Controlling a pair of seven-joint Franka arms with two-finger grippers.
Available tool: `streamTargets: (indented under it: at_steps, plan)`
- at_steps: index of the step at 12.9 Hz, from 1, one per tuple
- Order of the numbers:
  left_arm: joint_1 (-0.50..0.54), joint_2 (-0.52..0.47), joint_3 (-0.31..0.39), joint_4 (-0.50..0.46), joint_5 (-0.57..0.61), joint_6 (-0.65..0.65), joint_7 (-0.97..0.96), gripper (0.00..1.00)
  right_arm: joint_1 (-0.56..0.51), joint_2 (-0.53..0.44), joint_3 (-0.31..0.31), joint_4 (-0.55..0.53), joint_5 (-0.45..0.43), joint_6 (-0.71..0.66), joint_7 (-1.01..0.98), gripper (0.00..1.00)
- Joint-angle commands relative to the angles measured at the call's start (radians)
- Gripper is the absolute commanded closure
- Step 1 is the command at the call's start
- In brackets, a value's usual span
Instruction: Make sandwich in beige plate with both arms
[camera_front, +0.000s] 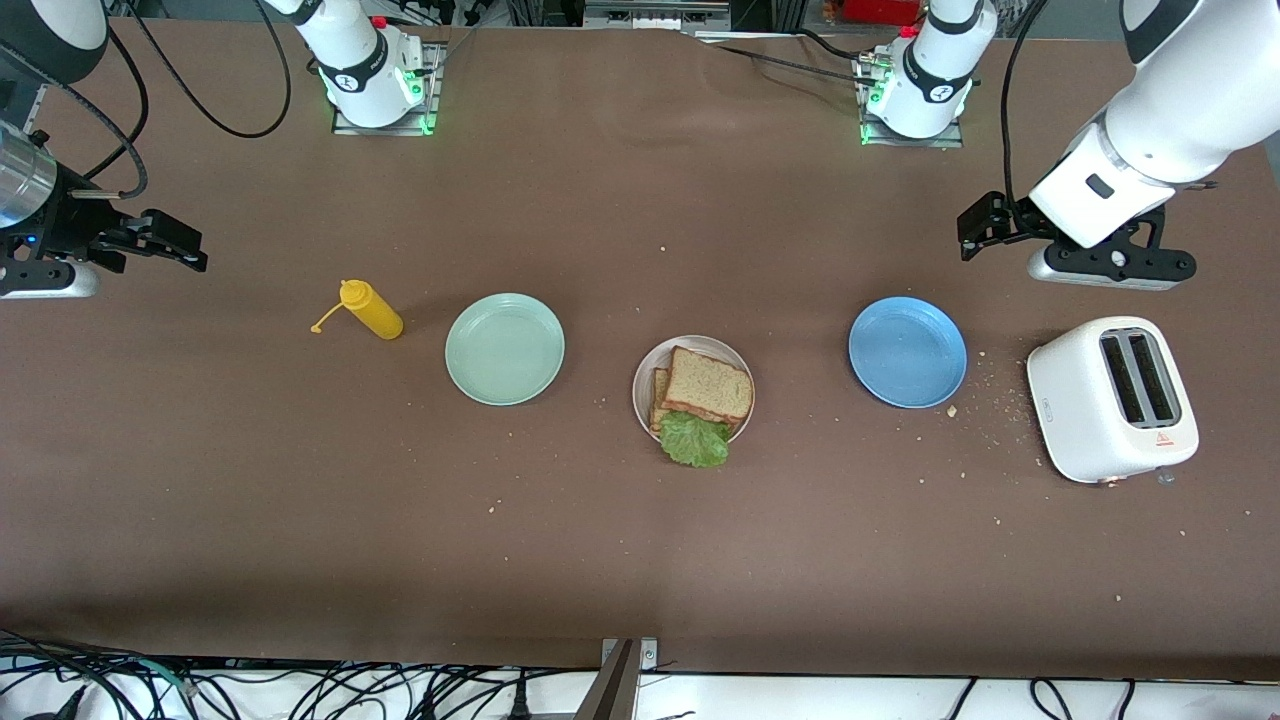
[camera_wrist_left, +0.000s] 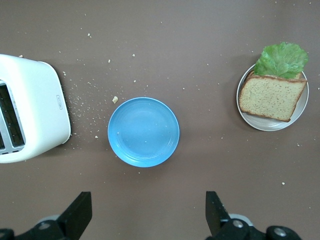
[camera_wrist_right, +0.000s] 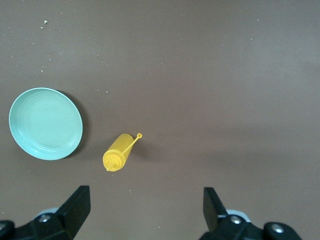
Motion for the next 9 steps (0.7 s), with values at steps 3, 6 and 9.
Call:
streamTargets:
  at_steps: [3, 6, 9]
  plan:
    - [0.029, -0.012, -0.016, -0.003, -0.015, -0.005, -0.006, 0.0, -0.002, -0.017, 0.002, -0.016, 0.005, 0.003, -0.013, 0.0]
    - [0.025, 0.012, -0.016, 0.041, -0.023, -0.007, -0.007, 0.0, -0.002, -0.017, 0.002, -0.016, 0.005, 0.003, -0.013, 0.0]
    - [0.026, 0.014, -0.016, 0.043, -0.025, -0.011, -0.009, 0.0, -0.002, -0.017, 0.002, -0.016, 0.007, 0.003, -0.013, 0.0]
